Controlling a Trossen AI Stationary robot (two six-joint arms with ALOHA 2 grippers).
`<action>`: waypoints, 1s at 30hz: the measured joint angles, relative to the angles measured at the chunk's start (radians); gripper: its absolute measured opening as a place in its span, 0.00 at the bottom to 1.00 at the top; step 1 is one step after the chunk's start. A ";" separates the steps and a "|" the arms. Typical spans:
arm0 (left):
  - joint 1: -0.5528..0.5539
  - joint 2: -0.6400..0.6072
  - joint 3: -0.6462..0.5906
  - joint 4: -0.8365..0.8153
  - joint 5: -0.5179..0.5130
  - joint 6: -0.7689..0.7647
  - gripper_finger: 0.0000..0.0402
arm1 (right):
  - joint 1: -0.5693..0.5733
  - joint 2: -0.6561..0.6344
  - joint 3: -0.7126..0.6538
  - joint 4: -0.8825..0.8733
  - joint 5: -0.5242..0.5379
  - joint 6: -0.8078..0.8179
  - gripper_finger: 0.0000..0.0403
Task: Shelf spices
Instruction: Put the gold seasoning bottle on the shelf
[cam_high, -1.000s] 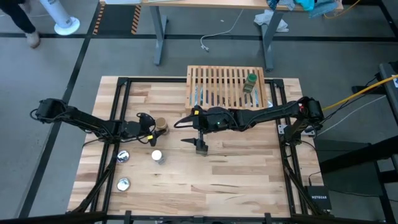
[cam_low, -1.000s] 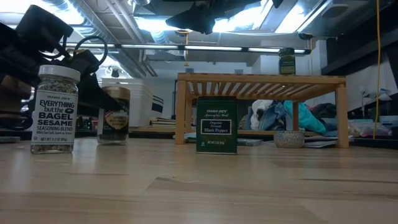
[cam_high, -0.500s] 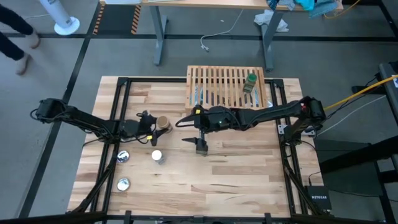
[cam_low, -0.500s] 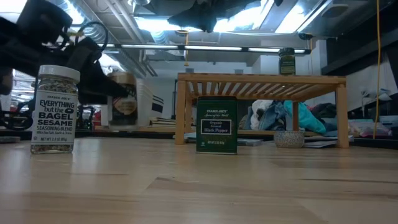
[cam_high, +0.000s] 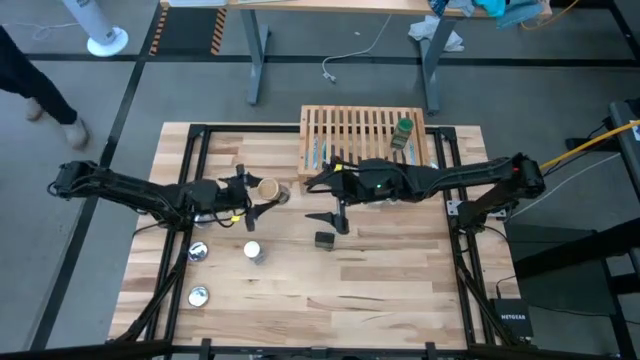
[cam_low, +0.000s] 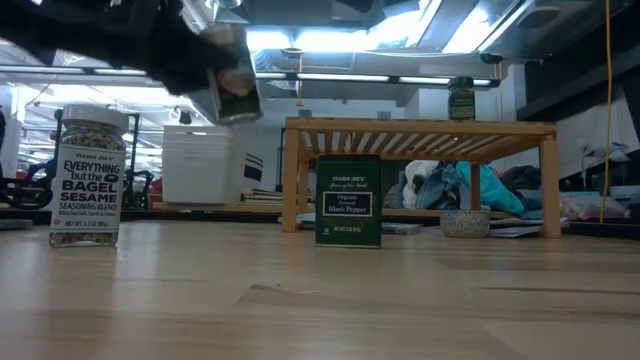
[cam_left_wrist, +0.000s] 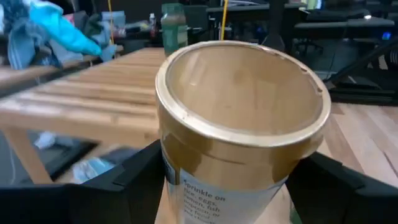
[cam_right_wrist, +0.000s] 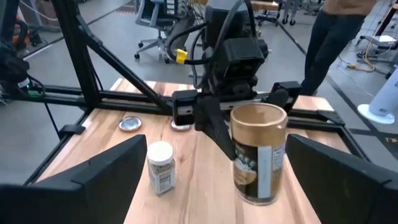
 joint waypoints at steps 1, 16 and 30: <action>0.008 -0.004 0.024 -0.032 0.006 0.019 0.67 | 0.000 -0.008 0.000 -0.006 0.000 -0.001 0.97; 0.385 0.048 0.317 -0.201 0.511 0.078 0.67 | 0.000 -0.078 0.000 -0.109 0.040 -0.076 0.97; 0.580 0.520 0.634 -0.196 0.916 0.062 0.67 | 0.000 -0.258 0.000 -0.300 0.114 -0.101 0.97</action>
